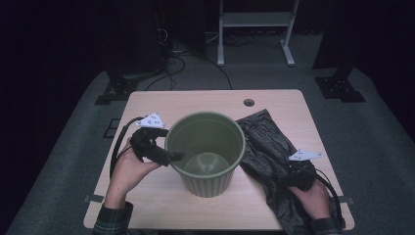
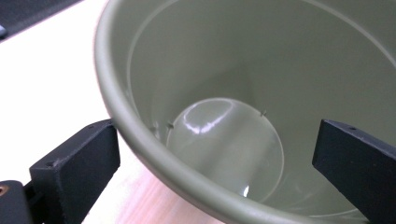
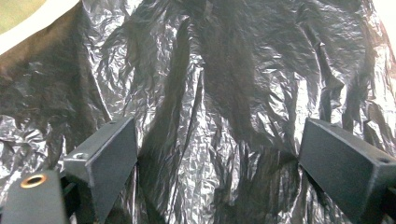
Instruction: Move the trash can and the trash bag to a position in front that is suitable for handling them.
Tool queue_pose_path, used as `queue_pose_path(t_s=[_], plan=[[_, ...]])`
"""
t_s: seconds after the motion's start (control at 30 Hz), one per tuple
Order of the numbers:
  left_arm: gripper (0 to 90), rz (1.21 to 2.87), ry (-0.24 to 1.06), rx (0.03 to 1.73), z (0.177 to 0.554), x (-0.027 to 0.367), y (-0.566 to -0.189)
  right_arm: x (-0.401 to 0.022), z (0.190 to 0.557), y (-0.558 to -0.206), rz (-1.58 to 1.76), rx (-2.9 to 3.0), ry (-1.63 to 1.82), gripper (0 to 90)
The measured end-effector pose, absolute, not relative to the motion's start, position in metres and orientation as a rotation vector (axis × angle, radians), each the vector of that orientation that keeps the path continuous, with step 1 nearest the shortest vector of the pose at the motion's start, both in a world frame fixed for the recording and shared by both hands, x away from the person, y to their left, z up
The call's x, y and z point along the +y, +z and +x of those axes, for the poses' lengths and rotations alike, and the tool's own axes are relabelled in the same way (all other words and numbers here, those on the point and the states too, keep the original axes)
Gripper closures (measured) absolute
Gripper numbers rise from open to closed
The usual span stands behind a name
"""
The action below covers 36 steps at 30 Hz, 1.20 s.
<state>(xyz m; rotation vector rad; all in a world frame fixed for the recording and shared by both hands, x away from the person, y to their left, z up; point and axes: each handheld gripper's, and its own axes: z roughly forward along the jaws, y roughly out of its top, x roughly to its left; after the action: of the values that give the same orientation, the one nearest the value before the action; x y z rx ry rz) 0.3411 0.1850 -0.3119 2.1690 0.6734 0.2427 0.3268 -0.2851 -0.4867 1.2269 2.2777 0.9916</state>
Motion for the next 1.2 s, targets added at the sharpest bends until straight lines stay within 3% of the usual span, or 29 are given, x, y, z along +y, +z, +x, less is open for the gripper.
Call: queue_pose_path(t_s=[0.2,0.63,0.9,1.2], plan=[[0.0,2.125,0.264,0.690,0.345,0.195,-0.300,-0.285,0.327,-0.487,1.228,2.277,0.992,10.6],[0.0,2.082,0.344,0.766,0.316,0.227,-0.295,-0.285,0.326,-0.487,1.235,2.271,0.992,10.6],[0.0,2.066,0.396,0.811,0.291,0.246,-0.311,-0.285,0.326,-0.487,1.236,2.270,0.990,10.6],[0.0,2.069,0.416,0.813,0.285,0.246,-0.356,-0.285,0.326,-0.487,1.227,2.278,0.993,10.5]])
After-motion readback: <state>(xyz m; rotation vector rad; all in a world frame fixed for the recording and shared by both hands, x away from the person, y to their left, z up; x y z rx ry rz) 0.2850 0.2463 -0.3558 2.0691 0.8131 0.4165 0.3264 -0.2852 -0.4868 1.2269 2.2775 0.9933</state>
